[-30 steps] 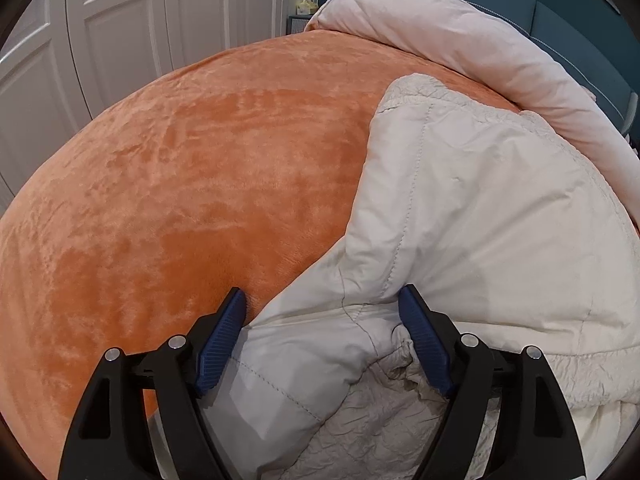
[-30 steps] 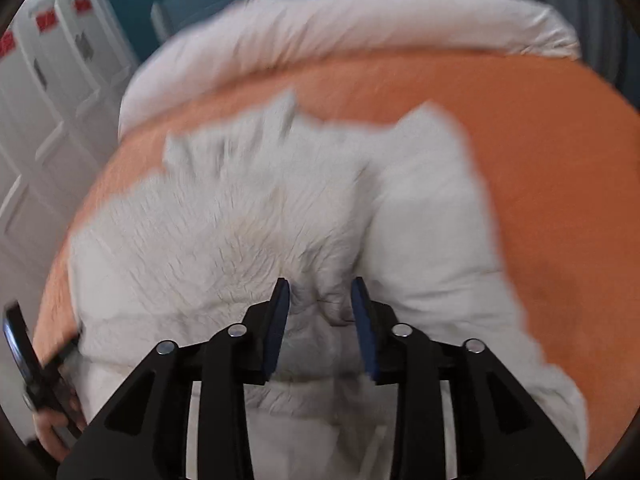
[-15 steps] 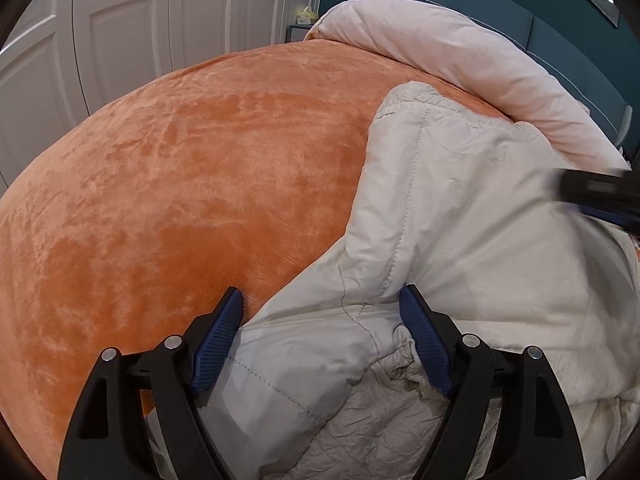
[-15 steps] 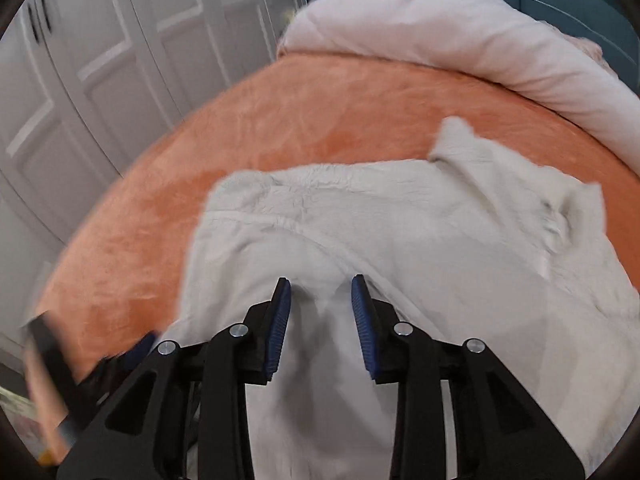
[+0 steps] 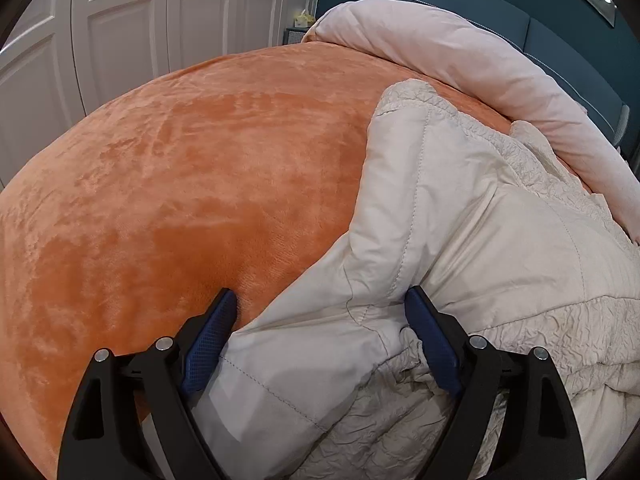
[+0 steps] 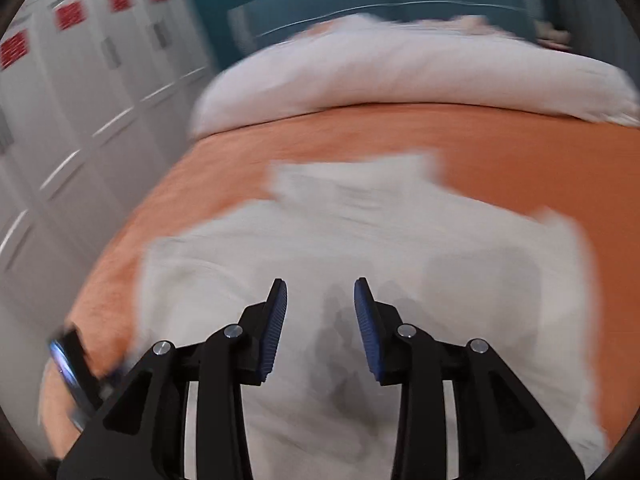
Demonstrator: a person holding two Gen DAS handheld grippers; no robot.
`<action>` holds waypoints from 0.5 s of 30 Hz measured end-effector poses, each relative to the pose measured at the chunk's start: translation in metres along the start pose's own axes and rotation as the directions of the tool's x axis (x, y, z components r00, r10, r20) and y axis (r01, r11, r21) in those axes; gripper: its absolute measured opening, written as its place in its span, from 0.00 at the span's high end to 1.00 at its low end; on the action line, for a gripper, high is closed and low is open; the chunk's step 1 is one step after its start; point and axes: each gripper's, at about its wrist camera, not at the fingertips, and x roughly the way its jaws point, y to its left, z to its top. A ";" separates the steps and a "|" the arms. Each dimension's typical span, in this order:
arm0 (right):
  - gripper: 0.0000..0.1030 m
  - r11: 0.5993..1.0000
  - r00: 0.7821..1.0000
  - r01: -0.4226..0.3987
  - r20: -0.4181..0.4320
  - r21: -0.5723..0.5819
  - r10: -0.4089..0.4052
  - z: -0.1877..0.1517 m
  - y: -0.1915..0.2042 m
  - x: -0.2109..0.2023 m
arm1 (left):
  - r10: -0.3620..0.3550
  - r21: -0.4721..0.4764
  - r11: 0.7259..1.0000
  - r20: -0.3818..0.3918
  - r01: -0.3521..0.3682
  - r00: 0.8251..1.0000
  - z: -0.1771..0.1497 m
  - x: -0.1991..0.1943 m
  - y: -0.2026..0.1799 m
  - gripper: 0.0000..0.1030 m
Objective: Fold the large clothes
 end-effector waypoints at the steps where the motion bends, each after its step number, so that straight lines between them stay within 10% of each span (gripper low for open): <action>1: 0.66 0.999 0.998 0.030 -0.054 0.036 -0.028 -0.012 -0.024 0.001 | 0.004 0.003 1.000 -0.003 -0.004 1.000 0.000 0.000 0.000 0.19; 3: 0.71 0.993 0.972 0.115 -0.208 0.029 -0.107 -0.044 -0.065 0.019 | 0.008 0.007 1.000 -0.011 -0.008 1.000 0.002 -0.001 -0.001 0.18; 12: 0.39 0.978 0.990 0.022 -0.142 0.206 0.008 -0.032 -0.088 -0.001 | -0.139 -0.096 0.986 -0.052 0.133 0.989 0.024 -0.050 -0.001 0.18; 14: 0.88 0.974 0.974 0.033 -0.224 0.226 0.019 -0.036 -0.083 0.025 | -0.135 -0.093 0.988 -0.098 0.126 0.986 0.029 -0.045 -0.013 0.18; 15: 0.93 0.979 0.978 0.005 -0.204 0.203 0.038 -0.033 -0.075 0.022 | -0.123 -0.076 0.990 -0.117 0.115 0.986 0.031 -0.039 -0.019 0.21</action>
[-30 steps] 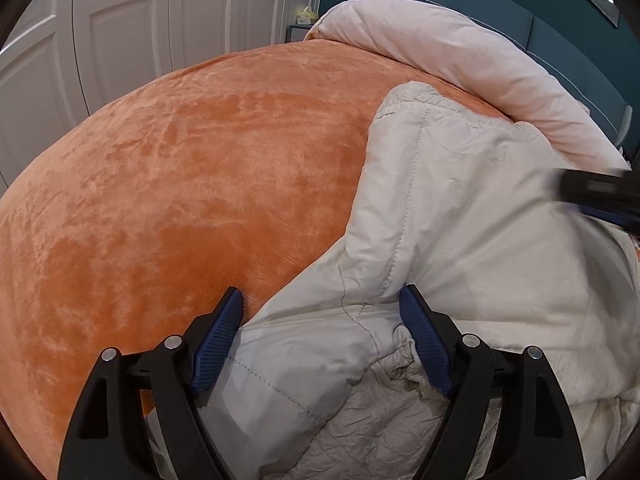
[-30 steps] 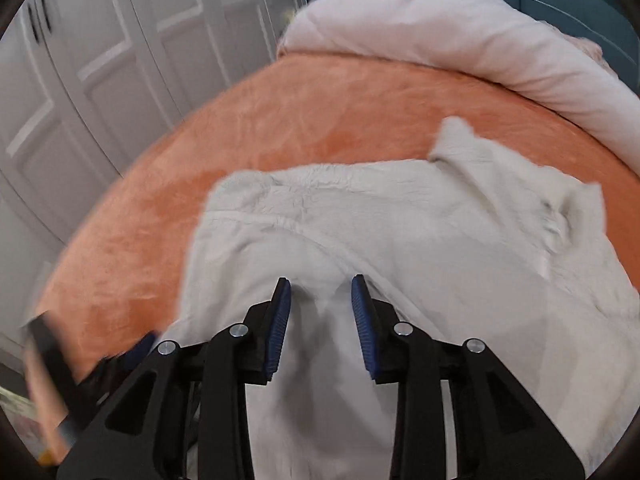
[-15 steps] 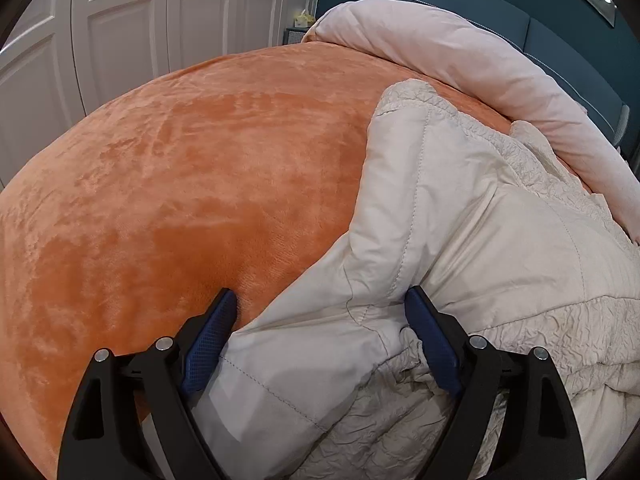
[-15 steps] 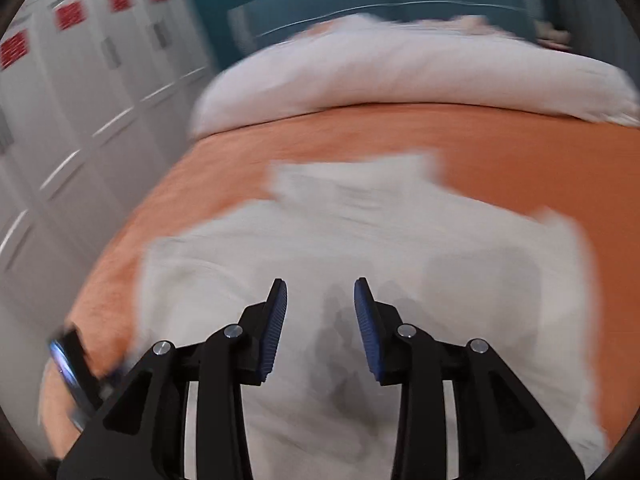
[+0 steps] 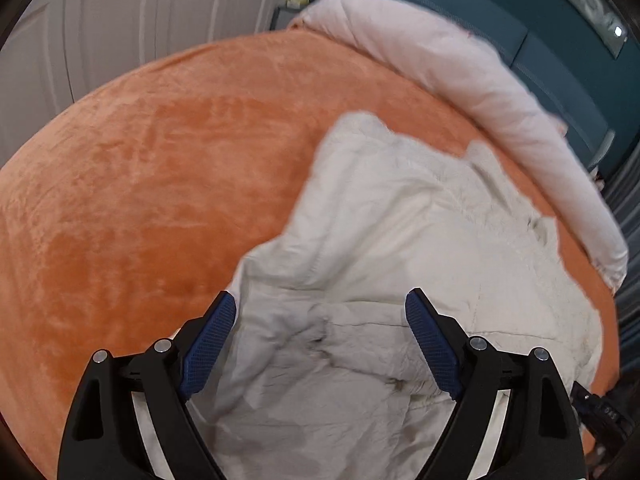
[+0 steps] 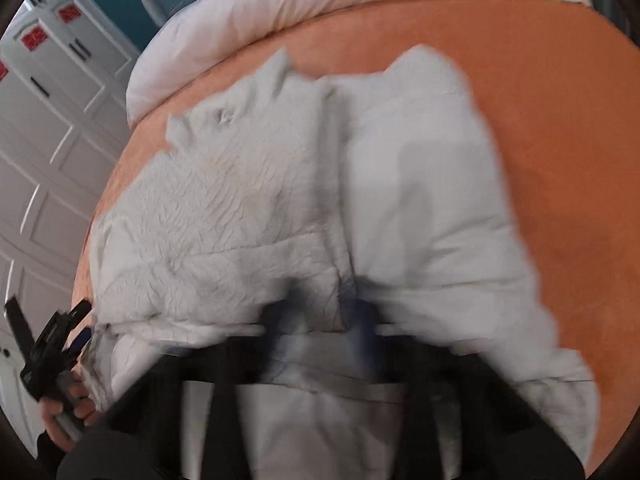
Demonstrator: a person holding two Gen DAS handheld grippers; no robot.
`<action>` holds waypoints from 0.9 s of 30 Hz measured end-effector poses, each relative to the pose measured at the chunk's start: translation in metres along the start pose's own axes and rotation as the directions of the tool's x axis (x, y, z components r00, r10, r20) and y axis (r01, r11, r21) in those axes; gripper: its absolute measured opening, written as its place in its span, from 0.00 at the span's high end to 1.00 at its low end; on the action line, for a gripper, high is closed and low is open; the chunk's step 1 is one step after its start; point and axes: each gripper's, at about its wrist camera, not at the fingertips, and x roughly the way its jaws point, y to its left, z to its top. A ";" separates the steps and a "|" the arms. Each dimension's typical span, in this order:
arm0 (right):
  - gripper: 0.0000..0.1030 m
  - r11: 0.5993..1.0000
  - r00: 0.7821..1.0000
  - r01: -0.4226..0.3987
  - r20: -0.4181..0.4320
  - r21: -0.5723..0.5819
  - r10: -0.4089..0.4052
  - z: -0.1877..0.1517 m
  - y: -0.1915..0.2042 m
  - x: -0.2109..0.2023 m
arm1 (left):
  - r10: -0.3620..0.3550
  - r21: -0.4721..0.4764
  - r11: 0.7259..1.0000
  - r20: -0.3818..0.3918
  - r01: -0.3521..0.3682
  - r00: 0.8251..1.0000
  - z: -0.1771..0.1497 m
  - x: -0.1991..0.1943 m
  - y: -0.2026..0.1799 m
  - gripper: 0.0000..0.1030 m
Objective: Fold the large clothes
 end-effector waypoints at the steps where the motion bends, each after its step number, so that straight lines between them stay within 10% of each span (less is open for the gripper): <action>1: 0.94 0.999 0.997 -0.018 0.080 -0.049 0.022 0.000 0.011 -0.016 | 0.015 0.035 0.999 -0.018 -0.015 1.000 0.001 0.008 -0.006 0.22; 4: 0.95 0.998 0.978 -0.023 0.205 -0.064 0.036 0.000 0.011 -0.054 | 0.105 0.112 0.989 -0.031 -0.101 0.994 -0.005 0.025 -0.011 0.27; 7: 1.00 0.988 0.987 0.155 0.034 -0.008 -0.154 -0.012 -0.031 0.007 | 0.126 0.130 0.984 -0.003 -0.125 0.992 -0.013 0.035 -0.005 0.21; 13: 0.97 0.997 0.997 -0.004 0.082 0.075 -0.002 -0.008 -0.038 -0.039 | 0.132 0.114 0.985 -0.028 -0.128 0.991 -0.007 0.012 0.001 0.23; 15: 0.79 1.000 0.990 0.006 0.141 0.028 -0.010 -0.020 -0.036 -0.086 | 0.070 0.100 0.993 -0.006 -0.069 0.998 -0.012 -0.019 0.011 0.21; 17: 0.36 0.999 0.985 0.038 0.168 -0.013 -0.035 -0.048 -0.043 -0.129 | 0.014 0.108 0.994 -0.005 -0.014 1.000 -0.024 -0.055 0.031 0.11; 27: 0.34 0.993 0.991 0.075 -0.119 0.095 -0.063 -0.224 -0.115 -0.172 | -0.003 0.065 0.998 -0.216 0.018 0.976 -0.142 -0.122 0.130 0.13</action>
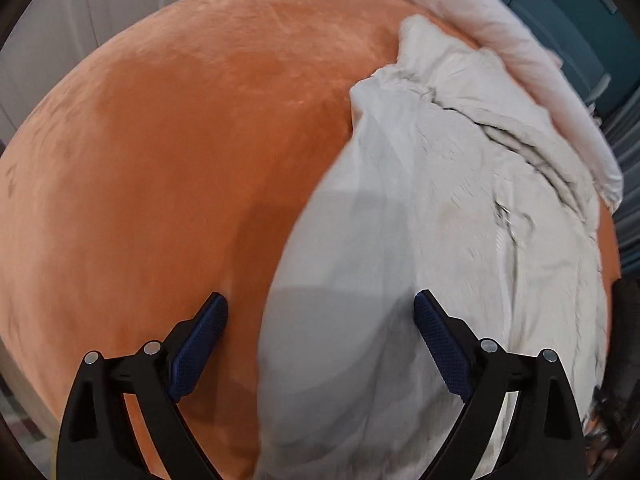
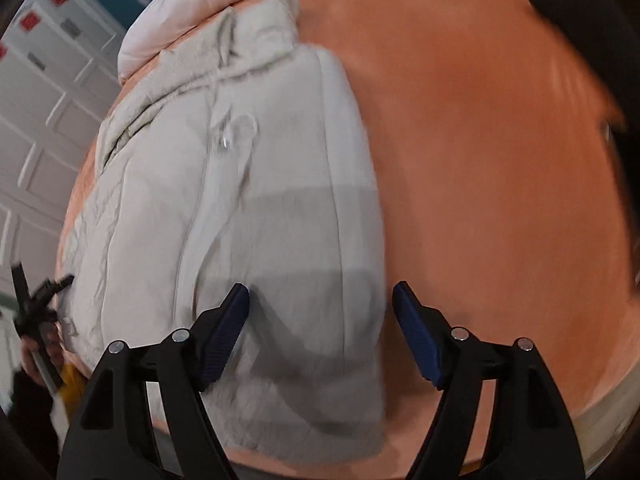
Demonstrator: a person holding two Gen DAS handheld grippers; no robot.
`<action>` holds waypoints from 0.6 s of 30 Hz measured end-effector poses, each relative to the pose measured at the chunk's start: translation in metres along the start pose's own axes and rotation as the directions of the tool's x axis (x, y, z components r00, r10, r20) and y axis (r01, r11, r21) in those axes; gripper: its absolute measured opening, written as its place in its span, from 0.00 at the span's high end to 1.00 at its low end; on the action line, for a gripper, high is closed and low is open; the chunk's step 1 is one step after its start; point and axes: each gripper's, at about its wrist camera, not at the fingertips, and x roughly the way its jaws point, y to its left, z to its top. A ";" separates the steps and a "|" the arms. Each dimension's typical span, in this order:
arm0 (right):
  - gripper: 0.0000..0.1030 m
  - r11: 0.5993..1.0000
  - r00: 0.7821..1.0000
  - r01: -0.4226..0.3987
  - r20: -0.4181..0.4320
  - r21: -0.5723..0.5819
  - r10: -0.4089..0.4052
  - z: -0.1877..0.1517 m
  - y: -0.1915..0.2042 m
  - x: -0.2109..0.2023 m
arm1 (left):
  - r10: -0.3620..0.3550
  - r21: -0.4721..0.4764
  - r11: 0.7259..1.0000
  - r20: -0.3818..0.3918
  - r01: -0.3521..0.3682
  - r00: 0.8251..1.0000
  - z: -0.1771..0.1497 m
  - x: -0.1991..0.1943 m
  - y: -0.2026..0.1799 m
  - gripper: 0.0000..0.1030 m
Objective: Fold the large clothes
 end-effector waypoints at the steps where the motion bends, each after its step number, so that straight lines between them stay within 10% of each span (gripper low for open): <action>1: 0.50 1.000 1.000 -0.025 0.001 0.017 0.025 -0.004 0.000 0.001 | 0.003 0.032 0.999 -0.015 -0.003 1.000 -0.005 -0.002 -0.006 0.18; 3: 0.78 1.000 0.999 -0.026 0.025 -0.004 0.026 -0.005 0.009 -0.006 | -0.035 0.063 0.997 -0.036 0.037 0.999 -0.009 -0.005 -0.014 0.62; 6: 0.89 0.998 0.998 -0.019 0.060 -0.053 0.022 -0.007 0.030 -0.028 | -0.048 0.138 0.989 -0.037 0.052 0.998 -0.012 -0.025 -0.025 0.89; 18: 0.77 0.986 0.982 0.103 -0.145 -0.133 -0.122 -0.131 0.012 -0.073 | 0.036 0.207 0.978 -0.103 -0.014 0.994 -0.127 -0.111 0.014 0.78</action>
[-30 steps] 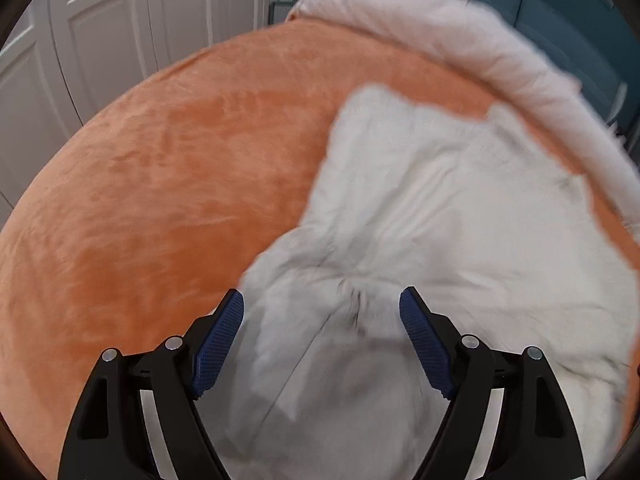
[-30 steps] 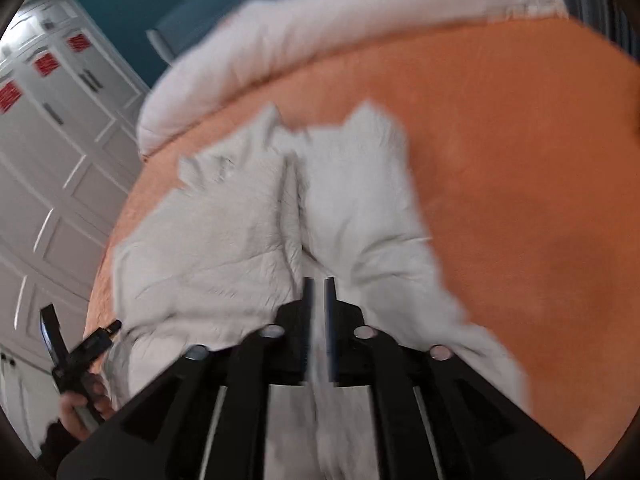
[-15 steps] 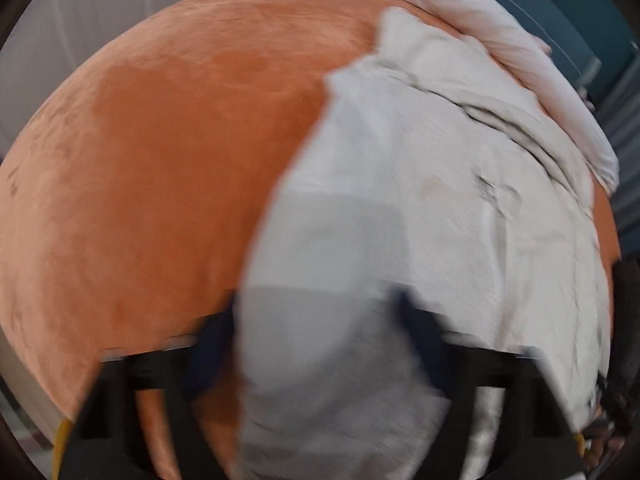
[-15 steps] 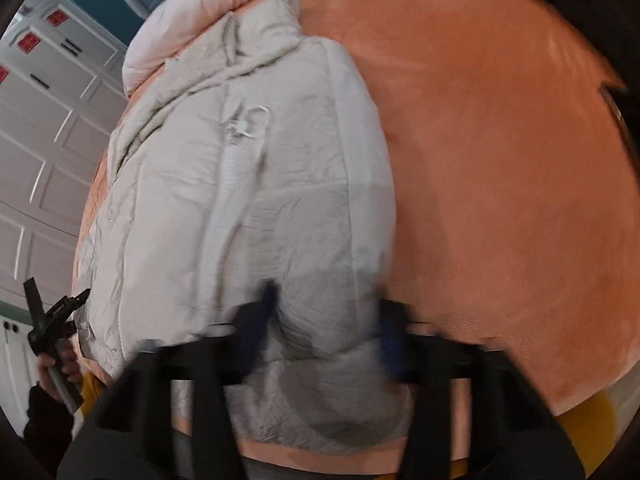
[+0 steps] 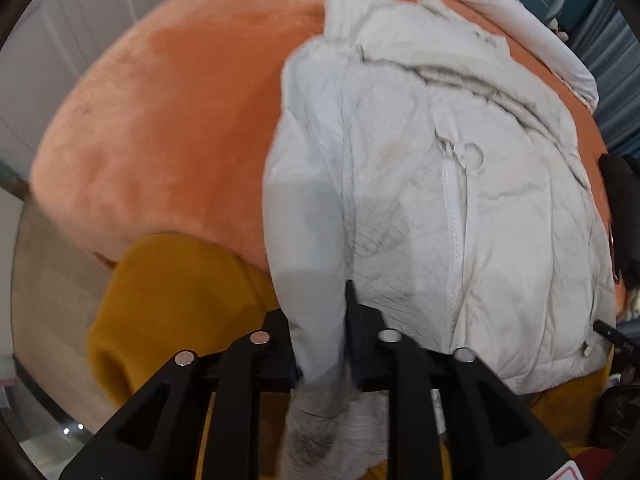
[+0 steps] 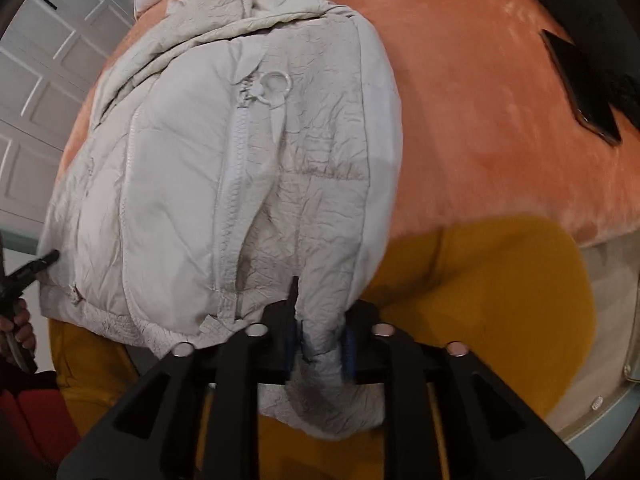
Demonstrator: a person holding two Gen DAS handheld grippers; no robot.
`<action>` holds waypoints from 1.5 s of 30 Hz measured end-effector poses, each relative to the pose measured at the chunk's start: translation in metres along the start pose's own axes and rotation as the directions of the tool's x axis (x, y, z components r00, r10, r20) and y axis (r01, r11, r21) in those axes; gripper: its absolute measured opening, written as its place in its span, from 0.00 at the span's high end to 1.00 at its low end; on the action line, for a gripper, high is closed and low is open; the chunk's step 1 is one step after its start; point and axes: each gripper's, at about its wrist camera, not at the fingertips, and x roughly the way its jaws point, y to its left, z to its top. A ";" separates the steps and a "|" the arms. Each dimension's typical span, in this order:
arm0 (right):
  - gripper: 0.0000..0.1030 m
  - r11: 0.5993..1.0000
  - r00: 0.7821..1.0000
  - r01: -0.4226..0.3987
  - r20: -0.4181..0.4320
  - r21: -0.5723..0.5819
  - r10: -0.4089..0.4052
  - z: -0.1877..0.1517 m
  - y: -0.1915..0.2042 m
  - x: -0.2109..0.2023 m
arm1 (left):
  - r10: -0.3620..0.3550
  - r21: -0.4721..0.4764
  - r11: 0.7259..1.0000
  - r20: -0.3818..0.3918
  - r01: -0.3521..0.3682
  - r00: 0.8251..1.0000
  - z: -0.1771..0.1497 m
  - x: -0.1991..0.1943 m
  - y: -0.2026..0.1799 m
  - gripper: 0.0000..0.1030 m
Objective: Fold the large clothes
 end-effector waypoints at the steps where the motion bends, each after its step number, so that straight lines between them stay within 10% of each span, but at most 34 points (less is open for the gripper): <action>1: 0.73 1.000 0.999 0.025 0.023 0.003 -0.025 0.005 0.000 -0.009 | 0.000 -0.008 1.000 0.031 0.000 1.000 0.005 -0.009 -0.001 0.78; 5: 0.62 0.996 0.969 0.084 0.229 0.036 -0.090 0.052 0.002 -0.055 | -0.055 -0.060 0.996 0.250 0.072 0.967 0.062 -0.057 -0.007 0.63; 10: 0.48 0.991 0.919 -0.134 0.371 -0.024 0.133 0.163 0.038 -0.045 | -0.077 -0.032 0.995 0.380 0.097 0.922 0.166 -0.033 -0.040 0.55; 17: 0.38 0.979 0.950 -0.199 0.255 0.054 0.179 0.280 0.101 0.084 | -0.023 -0.122 0.991 0.302 0.062 0.953 0.272 0.078 -0.062 0.55; 19: 0.78 0.969 0.960 -0.225 0.197 0.105 0.202 0.285 0.101 0.109 | 0.009 -0.142 0.989 0.283 0.032 0.959 0.285 0.104 -0.064 0.56; 21: 0.91 0.965 0.926 -0.262 0.287 0.022 0.245 0.282 0.115 0.092 | 0.029 -0.147 0.989 0.264 0.010 0.964 0.289 0.120 -0.063 0.56; 24: 0.92 0.967 0.902 -0.253 0.359 -0.008 0.239 0.271 0.111 0.077 | 0.047 -0.129 0.991 0.234 -0.017 0.971 0.280 0.143 -0.060 0.53; 26: 0.92 0.980 0.956 -0.198 0.227 0.029 0.186 0.264 0.092 0.124 | 0.044 -0.101 0.995 0.235 -0.021 0.971 0.274 0.155 -0.059 0.52; 30: 0.78 0.997 0.967 -0.075 0.241 -0.023 0.079 0.261 0.104 0.109 | 0.094 -0.077 0.994 0.250 -0.077 0.964 0.272 0.156 -0.066 0.54; 34: 0.64 0.995 0.888 0.062 0.450 0.076 -0.090 0.257 0.101 0.044 | 0.053 -0.106 0.994 0.350 -0.017 0.935 0.279 0.108 -0.057 0.55; 39: 0.79 0.986 0.874 -0.073 0.467 -0.147 0.134 0.323 0.167 0.043 | 0.046 -0.088 0.996 0.371 -0.014 0.928 0.324 0.111 -0.067 0.48; 42: 0.80 0.934 0.917 -0.104 0.332 -0.342 0.223 0.364 0.252 0.088 | 0.076 -0.139 0.990 0.299 -0.036 0.951 0.341 0.146 -0.064 0.48; 45: 0.80 0.897 0.948 -0.113 0.222 -0.427 0.226 0.382 0.306 0.133 | 0.163 -0.148 0.981 0.303 -0.122 0.939 0.341 0.172 -0.062 0.47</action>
